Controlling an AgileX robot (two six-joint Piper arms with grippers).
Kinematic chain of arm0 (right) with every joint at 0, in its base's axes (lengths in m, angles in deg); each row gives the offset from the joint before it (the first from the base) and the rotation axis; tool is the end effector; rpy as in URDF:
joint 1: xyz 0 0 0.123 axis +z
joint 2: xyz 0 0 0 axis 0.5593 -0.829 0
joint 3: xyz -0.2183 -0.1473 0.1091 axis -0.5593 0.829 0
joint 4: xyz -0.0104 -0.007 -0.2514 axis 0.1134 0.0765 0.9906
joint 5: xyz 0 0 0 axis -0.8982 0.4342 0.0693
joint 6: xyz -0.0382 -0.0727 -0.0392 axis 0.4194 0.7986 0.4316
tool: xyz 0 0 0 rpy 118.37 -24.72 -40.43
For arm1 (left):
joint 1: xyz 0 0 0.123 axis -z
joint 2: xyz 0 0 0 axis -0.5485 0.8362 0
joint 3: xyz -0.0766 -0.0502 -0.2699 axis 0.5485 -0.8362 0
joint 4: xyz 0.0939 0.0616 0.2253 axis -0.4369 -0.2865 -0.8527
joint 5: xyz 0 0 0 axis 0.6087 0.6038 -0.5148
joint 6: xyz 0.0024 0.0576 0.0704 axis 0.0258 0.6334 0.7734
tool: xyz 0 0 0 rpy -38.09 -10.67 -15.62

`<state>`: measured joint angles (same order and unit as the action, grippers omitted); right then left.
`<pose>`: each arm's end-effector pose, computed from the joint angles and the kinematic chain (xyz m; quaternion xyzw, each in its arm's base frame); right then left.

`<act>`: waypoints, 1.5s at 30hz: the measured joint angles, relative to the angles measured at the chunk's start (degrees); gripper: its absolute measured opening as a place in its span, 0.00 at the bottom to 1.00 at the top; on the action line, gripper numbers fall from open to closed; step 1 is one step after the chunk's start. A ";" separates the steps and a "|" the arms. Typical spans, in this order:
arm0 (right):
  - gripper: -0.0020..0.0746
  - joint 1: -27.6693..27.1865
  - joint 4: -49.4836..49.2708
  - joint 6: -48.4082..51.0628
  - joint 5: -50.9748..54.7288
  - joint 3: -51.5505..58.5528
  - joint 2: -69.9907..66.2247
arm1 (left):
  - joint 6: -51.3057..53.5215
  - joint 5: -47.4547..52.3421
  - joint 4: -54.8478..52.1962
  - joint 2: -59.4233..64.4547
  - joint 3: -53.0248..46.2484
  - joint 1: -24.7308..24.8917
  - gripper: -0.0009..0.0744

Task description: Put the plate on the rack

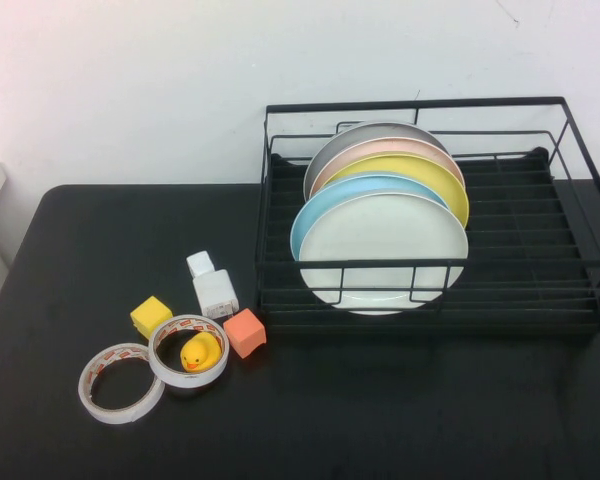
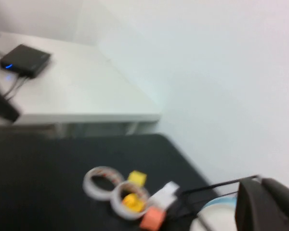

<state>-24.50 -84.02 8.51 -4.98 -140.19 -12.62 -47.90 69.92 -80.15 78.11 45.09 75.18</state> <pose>0.0328 0.0645 0.4204 -0.4341 0.6048 0.1600 0.6482 0.0169 -0.0151 0.2644 0.0868 0.7771 -0.3624 0.5071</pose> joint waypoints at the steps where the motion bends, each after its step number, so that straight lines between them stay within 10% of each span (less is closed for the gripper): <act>1: 0.03 0.00 -0.13 0.00 1.57 0.84 0.65 | 0.00 0.00 0.00 0.00 0.00 0.00 0.01; 9: 0.03 0.00 7.20 -3.86 11.64 6.44 1.90 | 0.00 -0.13 0.00 0.00 0.00 0.00 0.01; 29: 0.03 0.00 11.77 -10.09 -37.72 35.84 15.34 | -0.17 -0.22 0.00 0.00 0.00 0.00 0.01; 38: 0.03 -0.59 60.13 -72.90 -39.69 50.26 25.66 | -0.17 -0.25 0.00 0.00 0.00 0.00 0.01; 45: 0.03 -3.29 68.34 -84.15 -34.01 53.38 28.00 | -0.17 -0.35 0.00 0.00 0.00 0.00 0.01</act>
<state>-27.79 -15.68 -75.63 -38.99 -86.81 15.37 -48.07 69.56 -80.15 78.11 45.09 75.18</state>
